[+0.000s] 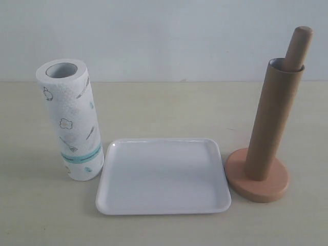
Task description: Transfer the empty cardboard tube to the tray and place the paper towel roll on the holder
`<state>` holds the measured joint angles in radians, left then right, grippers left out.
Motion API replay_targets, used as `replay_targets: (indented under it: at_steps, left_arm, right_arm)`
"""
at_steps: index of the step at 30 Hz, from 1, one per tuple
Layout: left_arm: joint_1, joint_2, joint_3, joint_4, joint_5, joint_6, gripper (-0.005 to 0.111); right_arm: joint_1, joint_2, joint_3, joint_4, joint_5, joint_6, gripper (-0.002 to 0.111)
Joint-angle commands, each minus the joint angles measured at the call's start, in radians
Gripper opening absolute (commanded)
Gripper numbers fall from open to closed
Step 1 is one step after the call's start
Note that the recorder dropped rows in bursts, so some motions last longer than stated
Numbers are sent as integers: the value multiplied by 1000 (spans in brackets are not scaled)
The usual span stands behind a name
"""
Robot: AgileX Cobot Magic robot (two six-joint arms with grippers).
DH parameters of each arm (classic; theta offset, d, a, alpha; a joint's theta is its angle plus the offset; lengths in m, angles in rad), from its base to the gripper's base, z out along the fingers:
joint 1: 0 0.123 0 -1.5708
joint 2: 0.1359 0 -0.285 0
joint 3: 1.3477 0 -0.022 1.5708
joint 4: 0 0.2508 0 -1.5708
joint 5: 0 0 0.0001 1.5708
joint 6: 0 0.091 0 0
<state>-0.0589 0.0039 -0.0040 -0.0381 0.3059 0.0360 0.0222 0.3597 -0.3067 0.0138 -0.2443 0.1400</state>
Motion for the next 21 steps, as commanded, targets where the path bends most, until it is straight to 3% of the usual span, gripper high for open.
replay_targets:
  at_steps: [1, 8, 13, 21]
  left_arm:
    - [3, -4, 4, -3, 0, -5, 5]
    - [3, -4, 4, -3, 0, -5, 5]
    - [3, -4, 4, -3, 0, -5, 5]
    - [3, -4, 4, -3, 0, -5, 5]
  right_arm:
    - [-2, 145, -3, -2, 7, -11, 0]
    - [-2, 222, 40, -108, -8, -16, 0]
    - [-2, 222, 244, -163, -246, 112, 0]
    - [-2, 222, 305, -707, -281, 535, 0]
